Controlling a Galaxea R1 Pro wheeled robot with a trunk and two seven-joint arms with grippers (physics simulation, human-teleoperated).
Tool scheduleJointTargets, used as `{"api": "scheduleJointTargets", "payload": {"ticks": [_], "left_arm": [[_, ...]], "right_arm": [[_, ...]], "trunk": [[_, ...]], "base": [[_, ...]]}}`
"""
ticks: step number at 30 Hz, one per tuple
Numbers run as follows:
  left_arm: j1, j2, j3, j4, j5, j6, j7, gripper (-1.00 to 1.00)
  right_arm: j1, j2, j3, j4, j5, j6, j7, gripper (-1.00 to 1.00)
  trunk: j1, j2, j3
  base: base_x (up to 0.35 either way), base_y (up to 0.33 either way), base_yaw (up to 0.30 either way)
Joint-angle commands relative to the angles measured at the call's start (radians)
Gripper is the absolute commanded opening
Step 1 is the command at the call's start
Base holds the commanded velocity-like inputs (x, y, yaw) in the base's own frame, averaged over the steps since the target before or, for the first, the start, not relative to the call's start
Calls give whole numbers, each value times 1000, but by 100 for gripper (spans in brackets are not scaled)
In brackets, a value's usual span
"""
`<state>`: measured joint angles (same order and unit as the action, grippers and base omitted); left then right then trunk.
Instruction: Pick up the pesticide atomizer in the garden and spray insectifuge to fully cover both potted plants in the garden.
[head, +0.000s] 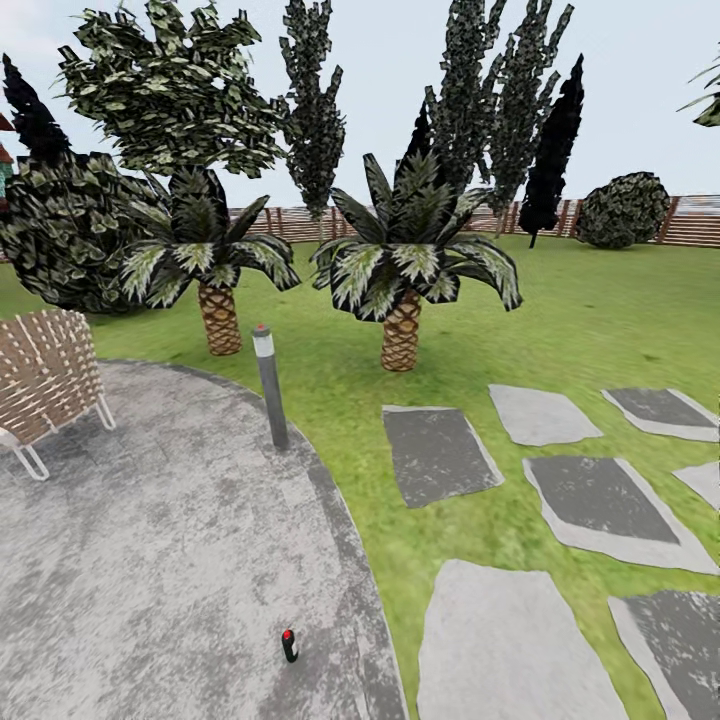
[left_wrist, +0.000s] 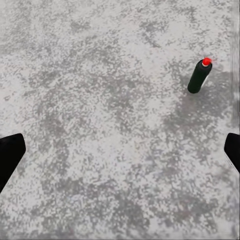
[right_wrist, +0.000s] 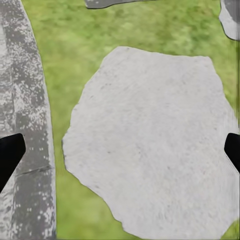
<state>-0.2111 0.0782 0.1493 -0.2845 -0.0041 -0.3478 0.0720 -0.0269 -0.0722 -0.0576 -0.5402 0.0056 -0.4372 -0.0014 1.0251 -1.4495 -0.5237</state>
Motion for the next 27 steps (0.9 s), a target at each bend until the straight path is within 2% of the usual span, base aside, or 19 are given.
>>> {"api": "scheduleJointTargets", "payload": {"ticks": [1, 16, 27], "left_arm": [[-1, 0, 0, 1, -1, -3, 3, 100], [-1, 0, 0, 1, 0, -3, 3, 100], [-1, 0, 0, 1, 0, -3, 3, 100]], "right_arm": [[-1, 0, -1, 1, 1, -3, 0, 100], [-1, 0, -1, 2, 1, -3, 0, 100], [-1, 0, -1, 2, 1, -3, 0, 100]], "trunk": [[0, 0, -1], [0, 0, -1], [0, 0, -1]], "base": [[0, -286, 5], [0, -286, 6], [56, -287, 236]]}}
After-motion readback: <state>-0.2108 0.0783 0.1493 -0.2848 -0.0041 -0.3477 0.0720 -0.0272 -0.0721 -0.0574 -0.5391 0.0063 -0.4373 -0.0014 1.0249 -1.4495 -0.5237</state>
